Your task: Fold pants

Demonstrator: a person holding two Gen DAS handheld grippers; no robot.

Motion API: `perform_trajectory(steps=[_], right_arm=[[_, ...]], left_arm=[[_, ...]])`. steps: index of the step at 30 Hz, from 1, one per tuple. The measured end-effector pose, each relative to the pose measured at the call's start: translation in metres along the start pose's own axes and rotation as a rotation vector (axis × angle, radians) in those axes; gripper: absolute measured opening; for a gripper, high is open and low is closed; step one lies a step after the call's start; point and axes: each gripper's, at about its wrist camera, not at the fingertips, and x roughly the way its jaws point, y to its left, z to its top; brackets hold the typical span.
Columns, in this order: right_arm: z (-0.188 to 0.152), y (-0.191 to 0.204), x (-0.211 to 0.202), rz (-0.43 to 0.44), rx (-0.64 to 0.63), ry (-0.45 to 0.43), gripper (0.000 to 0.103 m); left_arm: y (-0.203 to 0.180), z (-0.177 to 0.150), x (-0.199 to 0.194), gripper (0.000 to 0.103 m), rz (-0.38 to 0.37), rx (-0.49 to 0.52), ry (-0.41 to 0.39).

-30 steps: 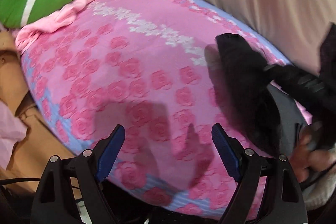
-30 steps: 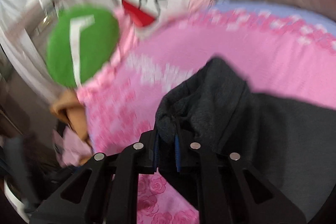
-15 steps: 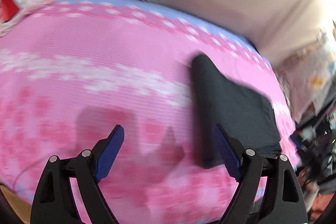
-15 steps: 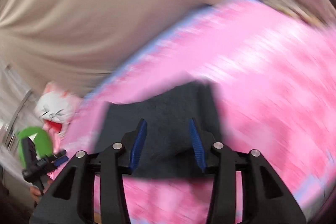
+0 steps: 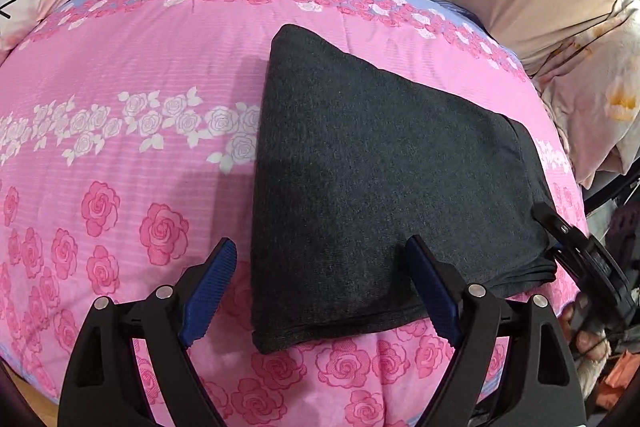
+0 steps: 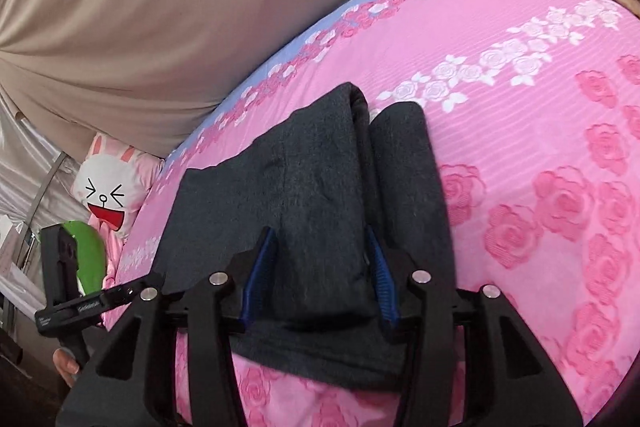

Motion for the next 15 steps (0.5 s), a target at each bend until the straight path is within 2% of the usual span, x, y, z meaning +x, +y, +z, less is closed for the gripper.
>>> perform_trajectory(steps=[1, 2, 3, 6, 8, 9, 11, 13, 15], right_arm=[[0.001, 0.004, -0.001, -0.008, -0.019, 0.003, 0.038], [0.002, 0.009, -0.004, -0.017, -0.040, -0.004, 0.022], [0.003, 0.016, -0.014, -0.006, -0.061, -0.022, 0.014], [0.003, 0.038, -0.055, 0.002, -0.118, -0.106, 0.013], [0.000, 0.041, -0.067, -0.062, -0.159, -0.134, 0.015], [-0.004, 0.034, -0.061, -0.121, -0.174, -0.117, 0.021], [-0.012, 0.010, -0.040, -0.212, -0.134, -0.029, 0.027], [-0.016, -0.004, -0.043, -0.153, -0.053, -0.050, 0.032], [-0.013, -0.010, -0.052, -0.129, 0.001, -0.091, 0.044]], left_arm=[[0.001, 0.000, 0.001, 0.084, 0.001, -0.001, 0.000], [0.001, 0.001, 0.002, 0.084, -0.002, -0.005, 0.001], [0.002, 0.002, 0.001, 0.084, -0.007, -0.010, 0.002], [0.001, 0.005, -0.011, 0.084, -0.032, -0.010, -0.034], [-0.001, 0.004, -0.016, 0.087, -0.038, 0.006, -0.055], [-0.002, 0.003, -0.014, 0.087, -0.036, 0.012, -0.055], [-0.002, 0.003, 0.001, 0.087, -0.026, 0.014, -0.017], [0.002, 0.002, 0.014, 0.087, -0.050, -0.022, 0.020], [0.010, 0.002, 0.022, 0.087, -0.103, -0.072, 0.038]])
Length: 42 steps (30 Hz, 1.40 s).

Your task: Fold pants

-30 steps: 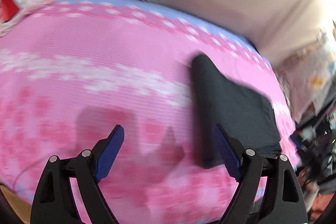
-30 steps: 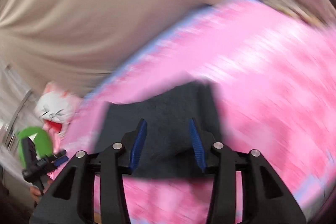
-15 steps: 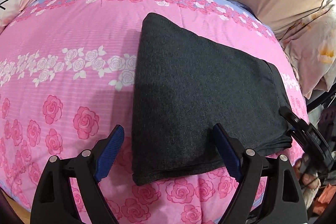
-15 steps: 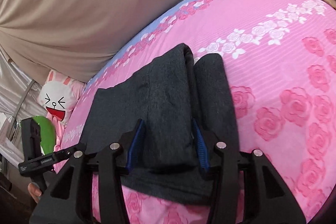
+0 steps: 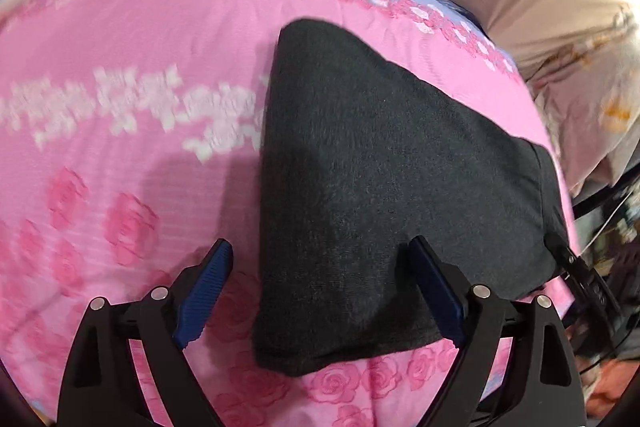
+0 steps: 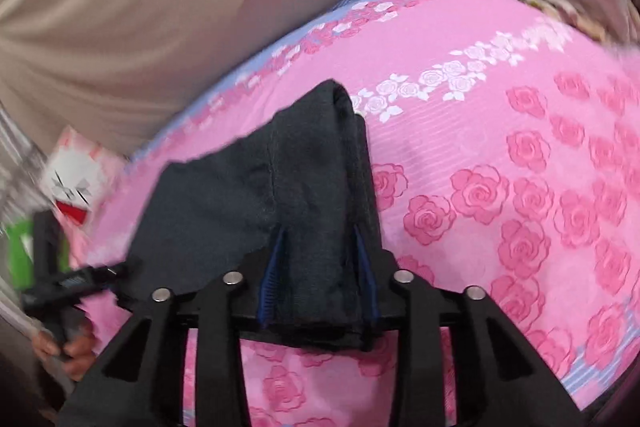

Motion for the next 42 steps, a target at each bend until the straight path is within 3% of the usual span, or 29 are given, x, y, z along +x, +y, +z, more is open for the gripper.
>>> perform_trajectory(steps=[1, 2, 3, 4, 5, 6, 7, 8, 10, 12, 15, 18, 19, 20, 23, 24, 26, 28, 30, 31, 32, 36, 38, 39, 40, 42], right_arm=[[0.003, -0.001, -0.001, -0.012, 0.005, -0.016, 0.051], [0.006, -0.003, 0.003, -0.027, 0.005, -0.017, 0.067], [0.008, -0.005, 0.008, -0.034, 0.008, 0.001, 0.070], [0.010, -0.007, 0.018, -0.009, 0.014, 0.039, 0.069], [0.010, -0.006, 0.028, 0.033, 0.020, 0.073, 0.052], [0.010, -0.006, 0.033, 0.041, 0.032, 0.082, 0.037], [0.010, -0.002, 0.036, 0.036, 0.026, 0.075, 0.035], [0.011, 0.005, 0.036, 0.027, 0.007, 0.073, 0.028], [0.016, 0.024, 0.027, 0.053, -0.022, 0.050, 0.023], [0.016, 0.045, 0.016, 0.086, -0.069, 0.039, 0.023], [0.002, 0.069, 0.023, 0.117, -0.126, 0.085, 0.027], [-0.023, 0.074, 0.044, -0.032, -0.213, 0.117, 0.038], [-0.023, 0.074, 0.040, -0.034, -0.207, 0.097, 0.042], [-0.016, 0.075, 0.034, -0.025, -0.188, 0.071, 0.042], [0.011, 0.093, 0.021, 0.001, -0.213, -0.009, 0.044], [0.020, 0.097, 0.026, 0.008, -0.227, -0.010, 0.053], [0.032, 0.101, 0.050, 0.006, -0.244, 0.037, 0.065], [0.036, 0.101, 0.079, -0.022, -0.244, 0.095, 0.065], [0.034, 0.100, 0.097, -0.005, -0.228, 0.149, 0.017], [0.036, 0.106, 0.096, 0.007, -0.229, 0.135, 0.016], [0.038, 0.116, 0.085, 0.028, -0.257, 0.106, 0.005], [0.051, 0.129, 0.052, 0.089, -0.249, -0.019, 0.005], [0.051, 0.119, 0.075, -0.001, -0.270, 0.034, 0.012], [0.043, 0.108, 0.097, -0.092, -0.282, 0.111, 0.014], [0.038, 0.100, 0.103, -0.111, -0.256, 0.136, 0.015], [0.031, 0.089, 0.085, -0.036, -0.182, 0.103, 0.018]], left_arm=[[0.004, 0.001, -0.001, 0.087, -0.022, -0.017, -0.026], [0.007, 0.002, -0.001, 0.086, -0.040, -0.033, -0.043], [0.008, 0.002, 0.000, 0.083, -0.052, -0.039, -0.056], [0.009, 0.003, 0.000, 0.054, -0.076, -0.036, -0.077], [0.009, 0.005, 0.004, 0.037, -0.104, -0.026, -0.065], [0.010, 0.006, 0.005, 0.031, -0.111, -0.022, -0.059], [0.010, 0.007, 0.003, 0.022, -0.115, -0.012, -0.066], [0.009, 0.008, 0.001, 0.019, -0.120, 0.003, -0.070], [0.011, 0.012, -0.013, 0.016, -0.145, 0.008, -0.096], [0.017, 0.013, -0.032, 0.016, -0.156, -0.001, -0.119], [0.036, 0.006, -0.062, 0.018, -0.075, 0.007, -0.151], [0.062, -0.007, -0.050, 0.027, 0.075, -0.008, -0.068], [0.071, -0.013, -0.052, 0.036, 0.080, -0.038, -0.074], [0.073, -0.017, -0.059, 0.036, 0.072, -0.052, -0.097], [0.057, -0.020, -0.083, 0.043, 0.143, 0.005, -0.193], [0.051, -0.019, -0.088, 0.048, 0.157, 0.029, -0.215], [0.033, -0.017, -0.092, 0.056, 0.179, 0.086, -0.244], [0.021, -0.017, -0.091, 0.061, 0.196, 0.118, -0.255], [0.011, -0.019, -0.088, 0.062, 0.223, 0.146, -0.258], [0.010, -0.018, -0.086, 0.063, 0.236, 0.155, -0.255], [0.008, -0.018, -0.084, 0.063, 0.256, 0.164, -0.253], [0.010, -0.018, -0.072, 0.067, 0.337, 0.183, -0.242], [0.015, -0.016, -0.062, 0.067, 0.361, 0.171, -0.226], [0.017, -0.016, -0.058, 0.067, 0.368, 0.167, -0.217], [0.021, -0.016, -0.053, 0.067, 0.379, 0.162, -0.204], [0.026, -0.016, -0.047, 0.067, 0.395, 0.150, -0.188]])
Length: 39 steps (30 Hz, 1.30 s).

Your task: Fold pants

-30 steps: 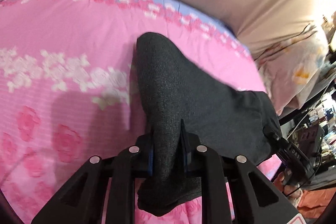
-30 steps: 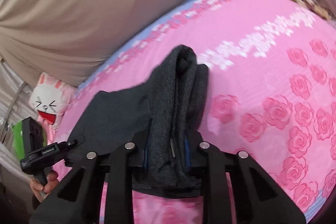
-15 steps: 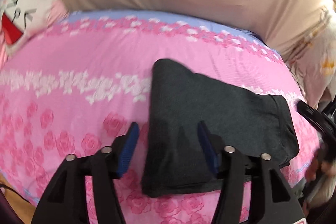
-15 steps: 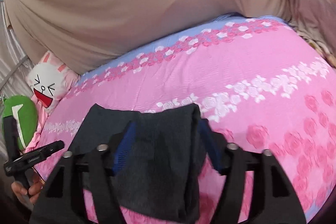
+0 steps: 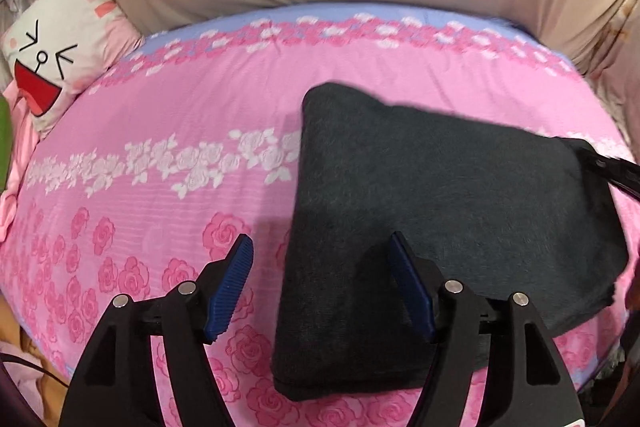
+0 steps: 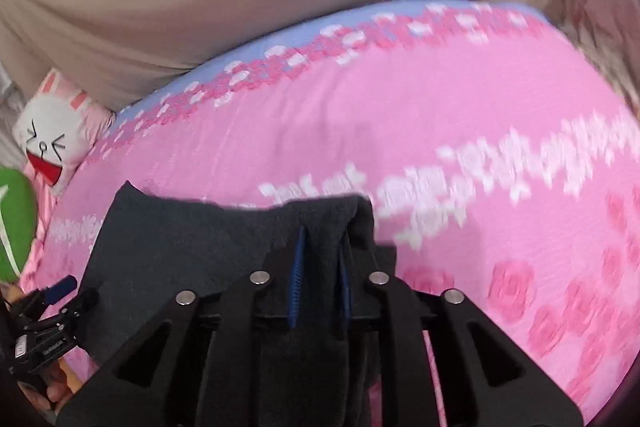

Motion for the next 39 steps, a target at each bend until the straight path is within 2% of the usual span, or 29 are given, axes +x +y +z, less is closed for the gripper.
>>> perform_trajectory(steps=[2, 4, 8, 11, 13, 16, 18, 20, 22, 25, 26, 27, 29, 30, 32, 34, 37, 38, 39], right_arm=[[-0.013, -0.003, -0.024, 0.058, 0.043, -0.029, 0.022], [-0.027, -0.005, -0.038, 0.081, 0.049, -0.016, 0.028], [-0.058, -0.001, -0.050, 0.084, 0.030, 0.027, 0.035], [-0.068, -0.002, -0.043, 0.075, 0.028, 0.029, 0.035], [-0.068, -0.003, -0.038, 0.069, 0.026, 0.023, 0.033], [-0.064, 0.001, -0.039, 0.074, 0.004, 0.016, 0.018], [-0.055, 0.007, -0.050, 0.132, 0.013, -0.005, 0.013], [-0.043, 0.019, -0.075, 0.220, 0.016, -0.062, 0.012], [-0.038, 0.029, -0.094, 0.244, -0.009, -0.096, 0.012], [-0.050, 0.021, -0.084, 0.134, -0.033, -0.057, 0.013], [-0.062, 0.009, -0.064, 0.051, -0.035, -0.004, 0.015], [-0.069, -0.001, -0.052, 0.004, -0.021, 0.033, 0.018], [-0.077, -0.012, -0.056, 0.047, 0.057, 0.005, 0.022], [-0.074, -0.007, -0.064, 0.046, 0.053, -0.018, 0.022], [-0.062, 0.017, -0.087, 0.012, -0.023, -0.115, 0.022], [-0.049, 0.035, -0.095, 0.046, -0.081, -0.146, 0.023], [-0.032, 0.055, -0.069, 0.108, -0.157, -0.102, 0.021], [-0.030, 0.055, -0.053, 0.105, -0.168, -0.071, 0.020], [-0.026, 0.046, -0.027, 0.049, -0.171, -0.027, 0.017]], left_arm=[[0.003, -0.003, 0.005, 0.067, 0.003, -0.007, 0.016], [0.004, -0.004, 0.007, 0.070, 0.006, -0.006, 0.015], [-0.001, -0.005, 0.010, 0.074, 0.039, 0.020, 0.004], [-0.001, -0.005, 0.013, 0.077, 0.050, 0.021, -0.001], [0.000, -0.006, 0.014, 0.080, 0.054, 0.019, 0.000], [0.004, -0.005, 0.015, 0.082, 0.042, 0.016, 0.002], [0.007, -0.004, 0.016, 0.081, 0.031, 0.012, 0.004], [0.010, 0.001, 0.008, 0.076, 0.029, 0.008, -0.001], [0.015, 0.006, -0.007, 0.075, 0.044, -0.003, -0.042], [0.017, 0.004, -0.011, 0.076, 0.057, 0.016, -0.044], [0.017, 0.002, -0.006, 0.076, 0.053, 0.023, -0.028], [0.017, -0.001, -0.001, 0.076, 0.053, 0.025, -0.012], [0.020, -0.005, 0.003, 0.076, 0.029, 0.000, 0.008], [0.021, -0.006, 0.000, 0.076, 0.018, -0.015, 0.002], [0.023, -0.004, -0.008, 0.076, 0.007, -0.025, -0.029], [0.020, -0.001, -0.005, 0.076, 0.035, -0.015, -0.033], [0.016, -0.003, 0.012, 0.079, 0.059, -0.006, 0.007], [0.017, -0.004, 0.016, 0.079, 0.062, -0.013, 0.005], [0.017, -0.005, 0.017, 0.080, 0.062, -0.016, 0.001]])
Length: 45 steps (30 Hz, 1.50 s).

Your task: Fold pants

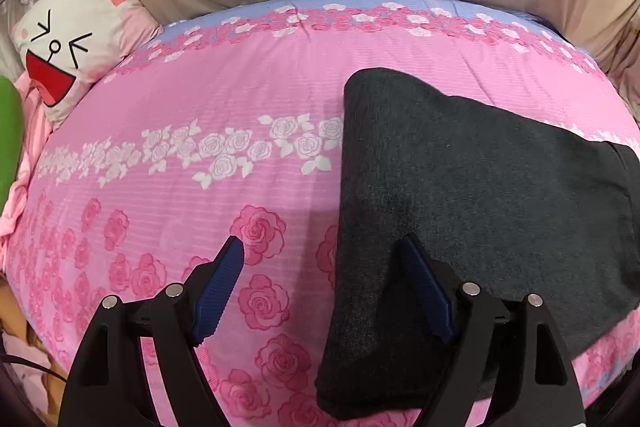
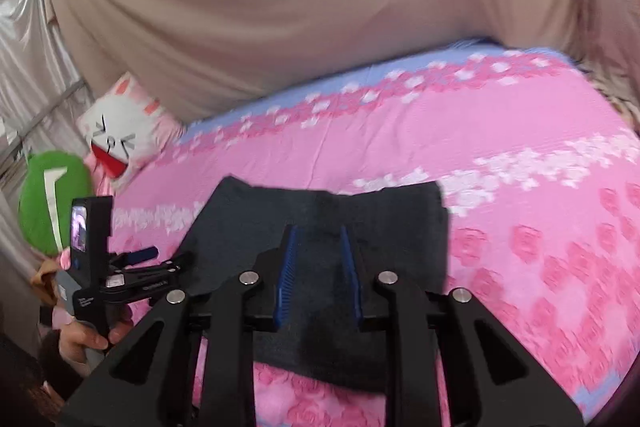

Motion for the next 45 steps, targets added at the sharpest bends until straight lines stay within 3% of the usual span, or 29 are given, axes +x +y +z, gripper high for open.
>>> perform_trajectory(steps=[1, 2, 4, 6, 8, 11, 14, 16, 18, 21, 23, 24, 26, 29, 32, 34, 36, 39, 42, 45], right_arm=[[0.000, -0.015, 0.022, -0.074, 0.010, 0.046, 0.016], [0.001, -0.032, 0.036, -0.104, 0.051, 0.067, 0.000], [0.006, -0.044, 0.026, -0.026, 0.164, 0.045, 0.000], [0.012, -0.028, 0.000, -0.001, 0.131, -0.033, 0.002], [0.012, -0.011, 0.000, 0.028, 0.065, -0.018, 0.003], [0.001, -0.014, 0.042, -0.136, -0.013, 0.100, 0.000], [0.000, -0.010, 0.021, -0.046, 0.062, 0.059, 0.003], [-0.001, 0.018, 0.003, 0.038, -0.004, 0.028, 0.004], [-0.006, 0.049, -0.002, 0.133, -0.070, 0.048, 0.004], [-0.024, 0.088, 0.014, 0.203, -0.168, 0.117, 0.004], [-0.049, 0.102, 0.046, 0.193, -0.221, 0.240, 0.004], [-0.057, 0.104, 0.052, 0.180, -0.231, 0.226, 0.000], [-0.048, 0.109, 0.041, 0.176, -0.218, 0.204, 0.005], [-0.030, 0.123, 0.032, 0.224, -0.234, 0.142, 0.005], [-0.042, 0.133, 0.069, 0.250, -0.243, 0.255, 0.005], [-0.045, 0.129, 0.080, 0.256, -0.206, 0.240, 0.000], [-0.037, 0.134, 0.065, 0.265, -0.185, 0.213, 0.007], [-0.028, 0.147, 0.058, 0.302, -0.212, 0.180, 0.007], [-0.038, 0.157, 0.084, 0.279, -0.247, 0.259, 0.007], [-0.034, 0.164, 0.085, 0.259, -0.280, 0.243, 0.007]], left_arm=[[0.001, -0.001, 0.000, 0.082, 0.001, 0.001, -0.005], [0.002, -0.001, 0.000, 0.082, -0.001, 0.000, -0.006], [0.003, -0.001, 0.001, 0.083, -0.005, 0.005, -0.003], [0.002, -0.002, -0.001, 0.083, -0.003, 0.018, -0.012], [0.004, -0.002, 0.002, 0.084, -0.008, 0.005, -0.011], [0.006, 0.000, 0.003, 0.085, -0.023, -0.010, -0.004], [0.016, -0.002, -0.014, 0.084, -0.034, -0.025, -0.020], [0.027, -0.004, -0.030, 0.084, -0.031, -0.044, -0.049], [0.040, -0.006, -0.041, 0.084, -0.032, -0.071, -0.068], [0.057, -0.011, -0.043, 0.084, -0.014, -0.103, -0.053], [0.064, -0.016, -0.041, 0.083, 0.000, -0.114, -0.040], [0.066, -0.018, -0.041, 0.083, 0.002, -0.118, -0.034], [0.071, -0.023, -0.042, 0.083, -0.002, -0.129, -0.033], [0.072, -0.028, -0.044, 0.083, -0.002, -0.125, -0.039], [0.068, -0.030, -0.044, 0.083, -0.013, -0.114, -0.036], [0.066, -0.031, -0.046, 0.083, -0.014, -0.105, -0.035], [0.065, -0.033, -0.049, 0.083, -0.007, -0.099, -0.038], [0.064, -0.035, -0.051, 0.083, -0.002, -0.091, -0.039], [0.065, -0.035, -0.050, 0.083, 0.009, -0.096, -0.033], [0.069, -0.037, -0.051, 0.083, 0.030, -0.105, -0.028]])
